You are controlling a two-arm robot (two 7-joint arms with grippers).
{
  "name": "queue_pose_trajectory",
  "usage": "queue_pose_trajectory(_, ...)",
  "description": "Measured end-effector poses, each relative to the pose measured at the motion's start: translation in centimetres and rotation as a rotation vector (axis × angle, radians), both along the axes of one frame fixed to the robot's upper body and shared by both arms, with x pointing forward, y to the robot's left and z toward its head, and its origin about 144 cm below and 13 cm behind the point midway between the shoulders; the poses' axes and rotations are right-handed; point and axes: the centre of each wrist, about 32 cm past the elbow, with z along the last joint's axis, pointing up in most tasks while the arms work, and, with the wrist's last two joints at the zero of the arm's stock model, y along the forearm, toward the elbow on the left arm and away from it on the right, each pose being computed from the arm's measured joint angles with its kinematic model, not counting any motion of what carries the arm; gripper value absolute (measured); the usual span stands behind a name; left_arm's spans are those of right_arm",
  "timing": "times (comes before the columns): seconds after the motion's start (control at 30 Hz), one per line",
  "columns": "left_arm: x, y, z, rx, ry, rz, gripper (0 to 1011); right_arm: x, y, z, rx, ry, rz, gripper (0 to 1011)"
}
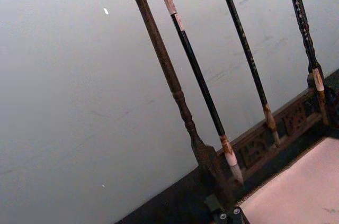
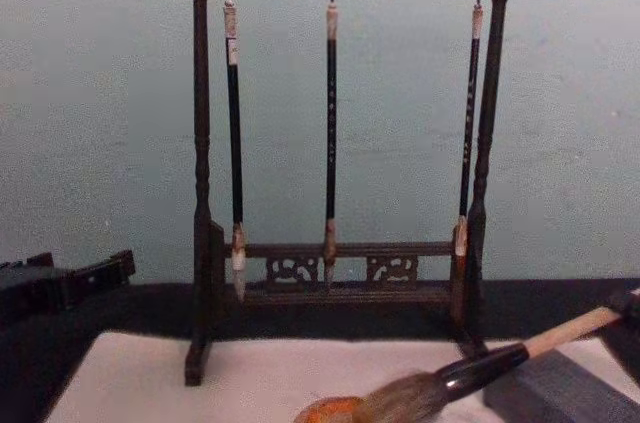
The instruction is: Pick up the brush from the inkstone, write on the paper, then place the brush back to its original position.
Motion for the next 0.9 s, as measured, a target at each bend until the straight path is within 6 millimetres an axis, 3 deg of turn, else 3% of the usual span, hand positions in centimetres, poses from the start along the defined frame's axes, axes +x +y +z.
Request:
queue_pose_trajectory(0.23,0.0,0.0,0.0,0.0,0.0,0.0,1002,0.0,0.0,0.0,-0.002,0.001,0.0,194)
queue_pose_trajectory(0.9,0.0,0.0,0.0,0.0,0.0,0.0,1000,-1.1,0.2,1.4,-0.058,-0.007,-0.008,840)
